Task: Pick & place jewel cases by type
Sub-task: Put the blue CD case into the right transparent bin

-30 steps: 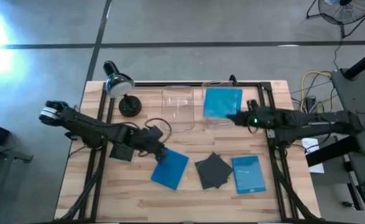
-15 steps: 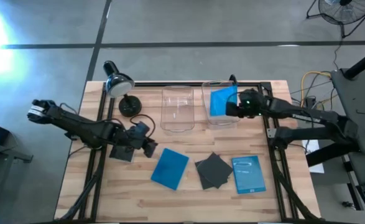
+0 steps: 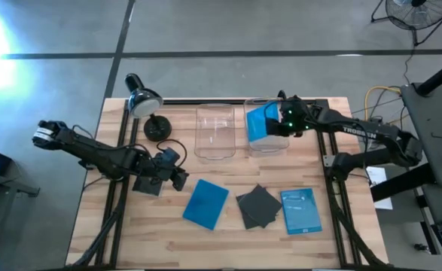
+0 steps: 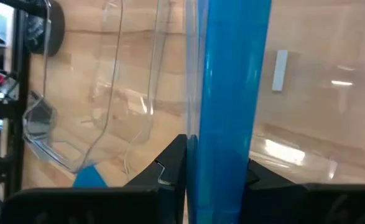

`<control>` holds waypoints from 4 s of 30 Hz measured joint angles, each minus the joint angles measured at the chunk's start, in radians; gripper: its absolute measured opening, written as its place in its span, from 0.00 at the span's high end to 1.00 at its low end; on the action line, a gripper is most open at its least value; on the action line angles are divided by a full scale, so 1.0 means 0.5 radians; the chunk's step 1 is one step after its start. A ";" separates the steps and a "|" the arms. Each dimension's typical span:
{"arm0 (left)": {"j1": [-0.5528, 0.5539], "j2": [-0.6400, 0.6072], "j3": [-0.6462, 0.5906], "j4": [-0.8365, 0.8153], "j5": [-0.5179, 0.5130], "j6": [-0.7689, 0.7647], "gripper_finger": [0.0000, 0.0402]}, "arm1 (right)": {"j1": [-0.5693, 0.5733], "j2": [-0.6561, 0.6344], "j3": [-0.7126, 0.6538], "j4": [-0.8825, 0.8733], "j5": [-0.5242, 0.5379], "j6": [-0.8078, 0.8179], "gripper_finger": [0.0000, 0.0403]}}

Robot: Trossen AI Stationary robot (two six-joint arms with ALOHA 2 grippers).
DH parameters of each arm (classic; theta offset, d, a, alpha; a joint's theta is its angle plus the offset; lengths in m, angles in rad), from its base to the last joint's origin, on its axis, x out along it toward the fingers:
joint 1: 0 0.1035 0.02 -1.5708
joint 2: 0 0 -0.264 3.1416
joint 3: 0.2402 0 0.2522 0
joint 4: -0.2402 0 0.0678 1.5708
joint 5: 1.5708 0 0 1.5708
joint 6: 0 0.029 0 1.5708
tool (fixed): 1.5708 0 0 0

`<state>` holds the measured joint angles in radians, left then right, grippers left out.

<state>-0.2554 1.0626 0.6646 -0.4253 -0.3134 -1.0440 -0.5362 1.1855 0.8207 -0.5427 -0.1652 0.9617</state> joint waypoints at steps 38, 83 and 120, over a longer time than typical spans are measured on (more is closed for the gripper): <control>-0.001 0.002 0.006 0.014 -0.064 0.029 0.74 | -0.147 0.007 0.128 -0.886 0.426 -0.402 0.50; -0.002 0.002 0.005 0.012 -0.059 -0.020 0.74 | -0.365 -0.749 -0.948 0.681 0.107 0.435 0.74; -0.002 0.002 0.005 0.012 -0.089 -0.044 0.74 | -0.423 0.898 1.149 -1.175 -0.503 -2.048 0.93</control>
<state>-0.2562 1.0637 0.6670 -0.4191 -0.3580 -1.0660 -0.7479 1.6344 1.3953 -1.1303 -0.4166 -0.0621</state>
